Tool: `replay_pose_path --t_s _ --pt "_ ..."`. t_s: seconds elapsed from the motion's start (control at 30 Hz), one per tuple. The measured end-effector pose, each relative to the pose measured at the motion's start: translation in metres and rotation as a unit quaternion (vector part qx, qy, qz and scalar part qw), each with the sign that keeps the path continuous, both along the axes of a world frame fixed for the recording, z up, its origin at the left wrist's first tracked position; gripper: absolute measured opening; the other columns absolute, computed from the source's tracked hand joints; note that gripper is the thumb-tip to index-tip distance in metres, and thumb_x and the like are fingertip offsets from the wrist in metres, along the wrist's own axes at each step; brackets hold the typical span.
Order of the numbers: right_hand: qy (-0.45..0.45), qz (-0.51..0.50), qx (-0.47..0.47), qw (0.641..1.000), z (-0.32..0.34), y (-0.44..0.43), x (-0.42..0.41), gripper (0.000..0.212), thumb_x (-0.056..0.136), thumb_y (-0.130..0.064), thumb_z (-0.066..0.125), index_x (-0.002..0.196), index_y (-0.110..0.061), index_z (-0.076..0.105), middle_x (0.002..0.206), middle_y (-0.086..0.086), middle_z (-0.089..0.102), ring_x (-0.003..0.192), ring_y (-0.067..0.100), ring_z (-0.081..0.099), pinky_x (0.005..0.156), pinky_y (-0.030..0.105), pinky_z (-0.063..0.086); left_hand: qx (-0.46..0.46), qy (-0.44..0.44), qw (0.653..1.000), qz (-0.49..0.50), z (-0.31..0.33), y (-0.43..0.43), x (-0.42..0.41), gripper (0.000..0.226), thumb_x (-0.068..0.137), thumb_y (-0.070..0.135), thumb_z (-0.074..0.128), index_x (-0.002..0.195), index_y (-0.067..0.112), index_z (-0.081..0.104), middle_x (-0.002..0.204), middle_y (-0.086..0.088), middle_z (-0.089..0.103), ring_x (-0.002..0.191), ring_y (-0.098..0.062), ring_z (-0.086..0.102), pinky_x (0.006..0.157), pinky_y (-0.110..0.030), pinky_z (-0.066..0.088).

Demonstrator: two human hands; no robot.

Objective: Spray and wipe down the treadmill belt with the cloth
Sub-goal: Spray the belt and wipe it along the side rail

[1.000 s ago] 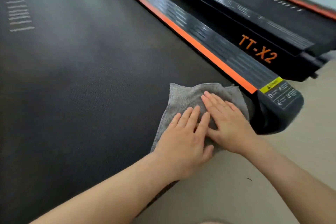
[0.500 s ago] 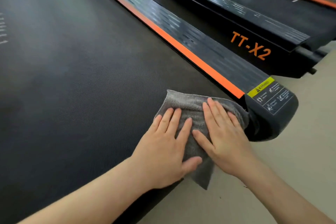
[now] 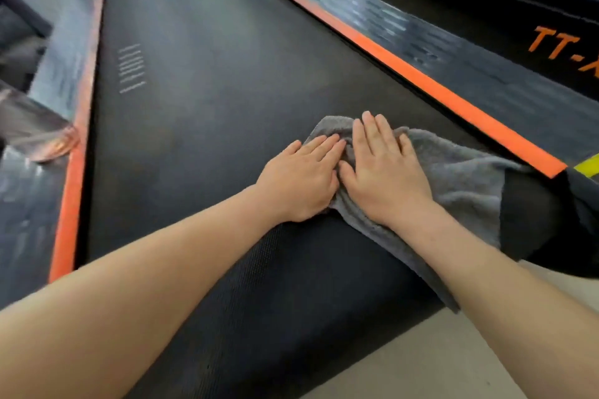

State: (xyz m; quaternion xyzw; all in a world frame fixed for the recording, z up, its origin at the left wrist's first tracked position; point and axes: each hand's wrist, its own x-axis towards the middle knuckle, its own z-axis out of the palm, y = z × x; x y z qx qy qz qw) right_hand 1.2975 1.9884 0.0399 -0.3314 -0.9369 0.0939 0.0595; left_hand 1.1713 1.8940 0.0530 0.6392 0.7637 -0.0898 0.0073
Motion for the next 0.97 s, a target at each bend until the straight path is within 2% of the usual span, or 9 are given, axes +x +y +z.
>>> replay_pose_path --t_s 0.13,0.27,0.33,0.43,0.5,0.63,0.73,0.83,0.97 --pt "0.033 0.113 -0.025 0.993 0.001 -0.082 -0.065 0.071 0.104 -0.047 0.027 0.159 -0.012 -0.001 0.167 0.004 -0.011 0.153 0.018 -0.014 0.122 0.049 0.000 -0.076 0.068 0.993 0.052 0.016 -0.092 -0.061 0.078 0.089 0.049 -0.004 0.158 0.013 0.001 0.166 -0.004 0.005 0.153 -0.017 0.010 0.121 -0.041 0.013" --pt "0.101 0.195 0.060 0.974 -0.004 -0.115 -0.071 0.052 0.089 -0.038 0.041 0.129 -0.011 0.058 0.143 0.013 0.052 0.138 0.029 0.043 0.101 0.054 0.043 -0.149 0.077 0.982 0.086 0.027 -0.158 -0.088 0.100 0.074 0.072 -0.023 0.158 0.020 -0.004 0.166 0.003 -0.002 0.152 -0.011 0.001 0.123 -0.040 0.004" --pt "0.112 0.208 0.071 0.969 -0.003 -0.117 -0.066 0.040 0.086 -0.038 0.045 0.109 -0.012 0.064 0.117 0.009 0.062 0.114 0.031 0.058 0.083 0.045 0.051 -0.145 0.079 0.984 0.067 0.034 -0.191 -0.111 0.109 0.070 0.076 -0.031 0.159 0.021 0.002 0.166 0.004 0.002 0.152 -0.011 0.003 0.123 -0.040 0.004" --pt "0.063 0.191 0.075 0.977 -0.008 -0.109 -0.055 0.048 0.091 -0.042 0.038 0.108 -0.008 0.067 0.111 0.010 0.065 0.105 0.031 0.062 0.084 0.045 0.054 -0.017 0.058 0.996 0.068 0.043 -0.230 -0.149 0.086 0.089 0.066 0.006 0.151 0.015 0.037 0.159 -0.004 0.034 0.146 -0.023 0.031 0.119 -0.040 0.022" --pt "0.001 0.125 0.073 0.990 -0.003 -0.112 -0.071 0.071 0.092 -0.050 0.022 0.134 -0.005 0.058 0.139 0.015 0.056 0.130 0.031 0.052 0.107 0.047 0.043 0.121 0.022 0.987 0.103 0.045 -0.252 -0.185 0.067 0.089 0.052 0.028 0.129 0.008 0.060 0.132 -0.013 0.058 0.124 -0.034 0.054 0.107 -0.044 0.041" --pt "-0.079 0.018 0.011 0.997 0.001 -0.149 -0.162 0.069 0.102 -0.050 0.012 0.158 -0.010 0.014 0.167 0.006 0.010 0.153 0.018 0.006 0.123 0.043 0.007 0.315 -0.091 0.890 0.315 0.045 -0.288 -0.262 0.028 0.088 0.024 0.060 0.106 0.003 0.063 0.106 -0.021 0.058 0.107 -0.039 0.054 0.093 -0.040 0.037" --pt "-0.078 0.079 0.031 0.993 0.000 -0.194 -0.223 0.088 0.085 -0.056 -0.010 0.159 -0.013 0.011 0.167 0.003 0.006 0.153 0.015 0.003 0.122 0.042 0.006 0.393 -0.260 0.790 0.392 0.050 -0.287 -0.301 0.063 0.081 0.027 0.076 0.133 0.008 0.046 0.124 -0.011 0.055 0.116 -0.030 0.054 0.102 -0.041 0.043" --pt "-0.084 0.171 0.034 0.981 -0.006 -0.236 -0.256 0.095 0.077 -0.052 -0.009 0.157 -0.012 0.023 0.165 0.004 0.018 0.152 0.018 0.015 0.121 0.047 0.013 0.447 -0.417 0.721 0.324 0.064 -0.274 -0.334 0.114 0.062 0.044 0.083 0.154 0.020 0.020 0.152 -0.008 0.039 0.134 -0.020 0.043 0.115 -0.044 0.035" --pt "-0.097 0.233 0.040 0.967 0.000 -0.233 -0.230 0.083 0.088 -0.065 -0.008 0.159 -0.025 0.009 0.164 -0.013 -0.002 0.152 0.006 -0.003 0.122 0.035 0.001 0.490 -0.508 0.678 0.205 0.078 -0.235 -0.355 0.093 0.061 0.035 0.085 0.141 0.024 0.040 0.127 -0.001 0.062 0.111 -0.012 0.061 0.101 -0.035 0.047"
